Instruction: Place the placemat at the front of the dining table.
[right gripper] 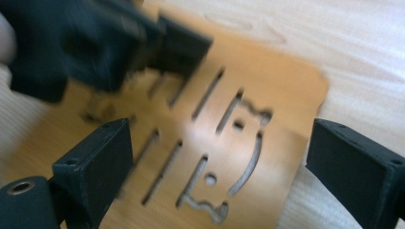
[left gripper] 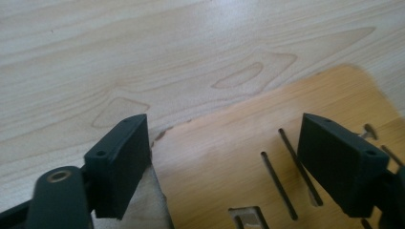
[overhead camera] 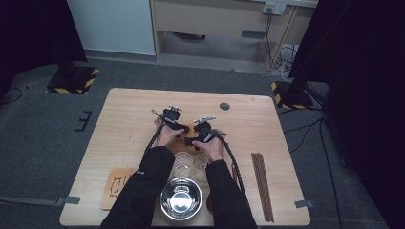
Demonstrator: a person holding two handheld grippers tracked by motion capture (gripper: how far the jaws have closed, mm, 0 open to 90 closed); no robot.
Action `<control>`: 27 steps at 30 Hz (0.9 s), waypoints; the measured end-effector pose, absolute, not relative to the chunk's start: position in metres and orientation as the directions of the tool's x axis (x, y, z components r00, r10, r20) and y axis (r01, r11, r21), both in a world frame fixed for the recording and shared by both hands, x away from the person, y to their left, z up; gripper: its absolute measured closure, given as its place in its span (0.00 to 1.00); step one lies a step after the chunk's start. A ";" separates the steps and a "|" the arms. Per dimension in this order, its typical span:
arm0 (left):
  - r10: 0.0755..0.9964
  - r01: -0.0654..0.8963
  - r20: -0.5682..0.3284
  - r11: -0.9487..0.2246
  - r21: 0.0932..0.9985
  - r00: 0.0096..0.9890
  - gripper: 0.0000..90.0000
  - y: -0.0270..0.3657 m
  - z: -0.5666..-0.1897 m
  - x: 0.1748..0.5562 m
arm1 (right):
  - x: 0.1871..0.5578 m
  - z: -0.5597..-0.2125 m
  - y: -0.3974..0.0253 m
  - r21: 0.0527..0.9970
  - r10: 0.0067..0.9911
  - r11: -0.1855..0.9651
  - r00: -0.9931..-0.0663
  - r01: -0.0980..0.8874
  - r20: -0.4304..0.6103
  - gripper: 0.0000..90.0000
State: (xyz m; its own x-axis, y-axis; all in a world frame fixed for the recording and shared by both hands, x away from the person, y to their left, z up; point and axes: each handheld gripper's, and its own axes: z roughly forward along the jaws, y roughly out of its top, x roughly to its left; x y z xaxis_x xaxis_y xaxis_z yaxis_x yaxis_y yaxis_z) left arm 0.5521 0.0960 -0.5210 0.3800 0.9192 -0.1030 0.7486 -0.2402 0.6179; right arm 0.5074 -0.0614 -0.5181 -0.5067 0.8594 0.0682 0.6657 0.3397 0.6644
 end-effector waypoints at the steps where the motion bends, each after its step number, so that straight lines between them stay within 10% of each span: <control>1: 0.919 0.747 -0.101 -0.240 0.620 0.380 0.19 0.096 -0.521 0.552 | 0.507 -0.517 -0.061 0.667 0.859 0.336 -0.506 0.665 0.071 0.10; 27: 0.888 0.626 -0.095 -0.237 0.743 0.450 0.17 0.134 -0.480 0.518 | 0.501 -0.483 -0.089 0.773 0.862 0.308 -0.507 0.554 0.021 0.12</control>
